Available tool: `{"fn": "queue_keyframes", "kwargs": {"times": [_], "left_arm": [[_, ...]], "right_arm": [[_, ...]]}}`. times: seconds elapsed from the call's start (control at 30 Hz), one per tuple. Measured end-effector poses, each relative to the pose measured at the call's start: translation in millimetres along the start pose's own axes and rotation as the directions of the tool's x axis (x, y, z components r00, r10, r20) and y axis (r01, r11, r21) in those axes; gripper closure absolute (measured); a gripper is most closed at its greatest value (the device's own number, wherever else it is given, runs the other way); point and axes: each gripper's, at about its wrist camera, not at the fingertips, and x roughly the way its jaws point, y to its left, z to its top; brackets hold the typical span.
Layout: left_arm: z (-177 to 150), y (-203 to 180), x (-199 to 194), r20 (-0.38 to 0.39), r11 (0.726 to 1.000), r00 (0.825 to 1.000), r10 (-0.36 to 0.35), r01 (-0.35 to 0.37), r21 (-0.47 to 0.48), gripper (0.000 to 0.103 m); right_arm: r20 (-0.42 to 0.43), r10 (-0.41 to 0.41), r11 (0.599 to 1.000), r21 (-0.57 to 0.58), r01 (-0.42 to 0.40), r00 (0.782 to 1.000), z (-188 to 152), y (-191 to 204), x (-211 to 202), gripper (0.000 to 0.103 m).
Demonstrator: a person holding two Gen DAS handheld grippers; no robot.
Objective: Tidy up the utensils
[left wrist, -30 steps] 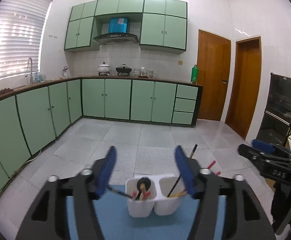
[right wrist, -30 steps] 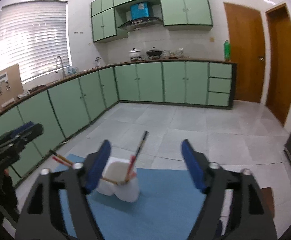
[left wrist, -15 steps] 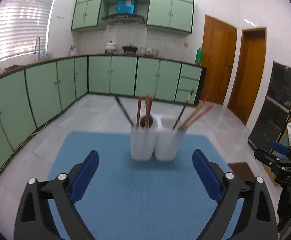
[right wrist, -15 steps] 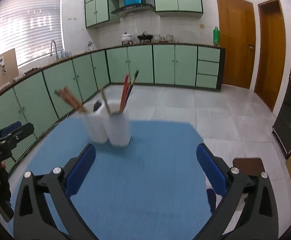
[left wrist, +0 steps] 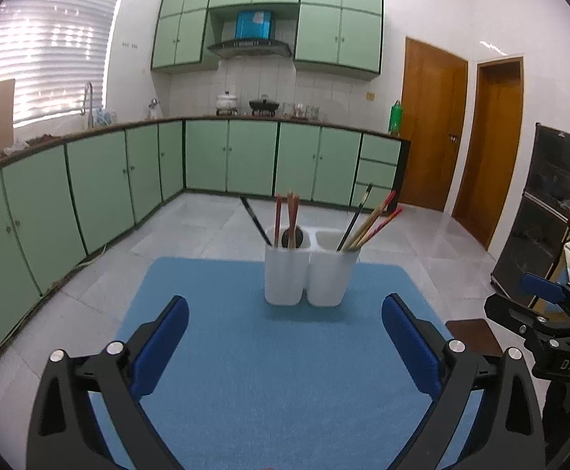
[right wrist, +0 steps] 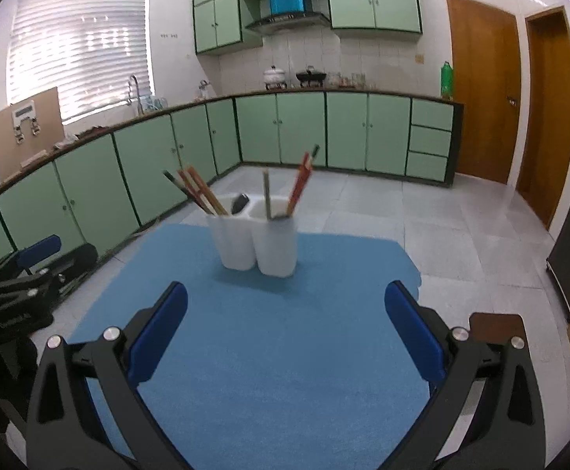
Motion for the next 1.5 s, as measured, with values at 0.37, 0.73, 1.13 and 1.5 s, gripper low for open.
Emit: {"fn": "queue_keyframes", "kwargs": {"times": [0.37, 0.73, 1.13, 1.5], "left_arm": [[11.2, -12.4, -45.3, 0.083, 0.999, 0.996, -0.007, 0.003, 0.039, 0.006], [10.7, -14.4, -68.6, 0.120, 0.999, 0.993, -0.009, 0.004, 0.045, 0.006], [8.8, -11.8, -72.3, 0.126, 0.999, 0.992, -0.008, 0.003, 0.039, 0.006], [9.9, -13.4, -71.4, 0.122, 0.999, 0.992, -0.009, 0.004, 0.046, 0.006]], "right_arm": [[0.081, 0.017, 0.999, -0.033, -0.014, 0.997, 16.2, 13.6, -45.8, 0.005], [0.107, 0.022, 0.999, -0.038, -0.018, 0.994, 20.1, 17.0, -59.0, 0.005], [0.111, 0.020, 0.999, -0.037, -0.016, 0.994, 19.0, 17.7, -60.3, 0.005], [0.108, 0.018, 0.999, -0.035, -0.015, 0.994, 17.1, 16.7, -60.1, 0.005]]}}
